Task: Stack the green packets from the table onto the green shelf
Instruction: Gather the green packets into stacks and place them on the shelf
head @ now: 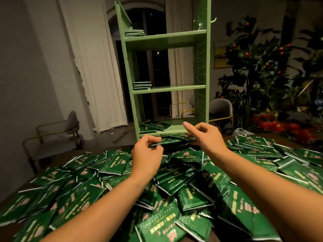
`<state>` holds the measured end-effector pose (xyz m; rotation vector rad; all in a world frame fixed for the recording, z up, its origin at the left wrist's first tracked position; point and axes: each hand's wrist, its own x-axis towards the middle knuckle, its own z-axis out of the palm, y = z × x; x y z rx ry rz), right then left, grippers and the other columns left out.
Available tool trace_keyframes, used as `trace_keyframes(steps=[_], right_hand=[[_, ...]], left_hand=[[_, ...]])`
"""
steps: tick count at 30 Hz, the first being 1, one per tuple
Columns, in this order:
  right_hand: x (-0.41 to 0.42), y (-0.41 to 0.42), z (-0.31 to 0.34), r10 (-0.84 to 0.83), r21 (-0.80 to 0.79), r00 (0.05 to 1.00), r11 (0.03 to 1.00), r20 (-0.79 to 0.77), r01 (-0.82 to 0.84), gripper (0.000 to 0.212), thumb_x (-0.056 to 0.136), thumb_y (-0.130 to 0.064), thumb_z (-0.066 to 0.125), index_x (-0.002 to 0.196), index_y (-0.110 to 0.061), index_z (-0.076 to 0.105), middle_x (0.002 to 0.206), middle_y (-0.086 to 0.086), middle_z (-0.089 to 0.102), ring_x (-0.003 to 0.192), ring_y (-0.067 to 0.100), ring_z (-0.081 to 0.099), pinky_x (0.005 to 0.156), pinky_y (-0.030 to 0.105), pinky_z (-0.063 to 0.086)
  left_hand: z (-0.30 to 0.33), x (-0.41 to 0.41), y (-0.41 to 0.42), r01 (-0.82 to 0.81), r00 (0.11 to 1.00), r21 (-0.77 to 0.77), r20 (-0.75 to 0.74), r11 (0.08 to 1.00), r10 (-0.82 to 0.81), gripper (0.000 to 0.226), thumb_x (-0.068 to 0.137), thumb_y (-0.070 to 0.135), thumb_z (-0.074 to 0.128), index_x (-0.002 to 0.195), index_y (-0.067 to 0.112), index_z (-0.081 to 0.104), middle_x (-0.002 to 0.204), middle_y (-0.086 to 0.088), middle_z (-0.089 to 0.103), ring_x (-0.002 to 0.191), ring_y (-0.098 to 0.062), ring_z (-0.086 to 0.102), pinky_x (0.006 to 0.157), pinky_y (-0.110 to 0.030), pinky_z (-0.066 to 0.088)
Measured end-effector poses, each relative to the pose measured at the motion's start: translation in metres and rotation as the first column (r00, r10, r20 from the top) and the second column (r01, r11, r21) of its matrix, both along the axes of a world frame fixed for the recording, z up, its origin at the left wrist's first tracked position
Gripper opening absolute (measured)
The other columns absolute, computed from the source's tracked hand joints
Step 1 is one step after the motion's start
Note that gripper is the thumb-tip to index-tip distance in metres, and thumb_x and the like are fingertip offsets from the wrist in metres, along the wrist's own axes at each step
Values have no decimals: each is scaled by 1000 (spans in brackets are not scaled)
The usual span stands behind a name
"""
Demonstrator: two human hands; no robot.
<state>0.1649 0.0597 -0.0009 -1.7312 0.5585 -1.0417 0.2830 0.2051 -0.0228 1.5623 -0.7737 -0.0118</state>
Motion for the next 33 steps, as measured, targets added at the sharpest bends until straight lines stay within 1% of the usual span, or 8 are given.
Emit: trace_keyframes(steps=[3, 7, 12, 16, 19, 22, 27, 33], right_hand=[[-11, 6, 0, 5, 41, 1000, 999, -3, -5, 45, 71, -47, 87, 78, -10, 62, 79, 8, 65, 81, 21, 65, 87, 42, 55], [-25, 5, -7, -27, 108, 999, 994, -19, 29, 41, 68, -37, 91, 81, -10, 62, 77, 4, 61, 72, 16, 57, 69, 30, 49], [-36, -14, -16, -141, 153, 990, 978, -31, 144, 28, 77, -14, 86, 83, -15, 58, 82, 3, 59, 82, 22, 58, 78, 39, 53], [-48, -19, -17, -48, 168, 998, 984, -39, 54, 54, 75, -1, 84, 118, -22, 58, 115, 5, 58, 101, 24, 63, 68, 29, 59], [-54, -25, -21, 34, 212, 996, 977, -82, -16, 56, 75, 4, 82, 120, -26, 64, 127, 7, 59, 102, 24, 65, 87, 42, 59], [-60, -30, -18, 229, 358, 972, 913, -55, -195, 42, 79, 13, 72, 112, -14, 71, 119, 18, 69, 97, 28, 70, 89, 43, 59], [-64, -33, -7, 388, 478, 922, 807, 16, -347, 34, 85, 14, 63, 116, 1, 64, 96, 17, 72, 73, 19, 70, 62, 30, 58], [-58, -34, -3, 452, 548, 883, 710, 128, -443, 28, 91, 9, 58, 118, 5, 60, 111, 25, 70, 87, 28, 72, 69, 36, 60]], left_hand=[[0, -20, 3, -24, 997, -61, -78, 998, 19, 19, 91, 1, 63, 93, 18, 72, 90, 3, 74, 66, -8, 61, 60, -18, 49], [-4, -43, 3, 17, 994, -122, -101, 992, -29, 14, 94, 8, 67, 90, 18, 74, 93, 8, 76, 92, -6, 71, 86, -25, 56], [-4, -45, 2, -112, 994, -157, -23, 981, 110, 13, 88, 9, 75, 89, 21, 70, 91, 10, 71, 90, 0, 65, 84, -19, 50], [-3, -31, -4, -204, 978, -57, -41, 977, 202, 46, 86, 9, 76, 121, 30, 55, 118, 7, 58, 102, -14, 59, 85, -29, 46], [-2, -17, -12, -240, 963, -69, -146, 968, 228, 50, 90, 5, 71, 133, 23, 51, 123, -2, 61, 81, -19, 64, 64, -24, 48], [-1, -5, -21, -281, 936, -80, -243, 956, 254, 39, 92, 1, 65, 125, 19, 54, 102, -6, 67, 63, -16, 59, 49, -24, 44], [6, 2, -28, -332, 899, -118, -341, 936, 276, 35, 93, -2, 60, 115, 24, 53, 110, -9, 64, 73, -23, 62, 55, -31, 48], [19, -14, -30, -84, 851, -150, -524, 985, -7, 22, 98, -9, 49, 106, 11, 55, 105, -10, 63, 88, -19, 64, 71, -29, 56]])
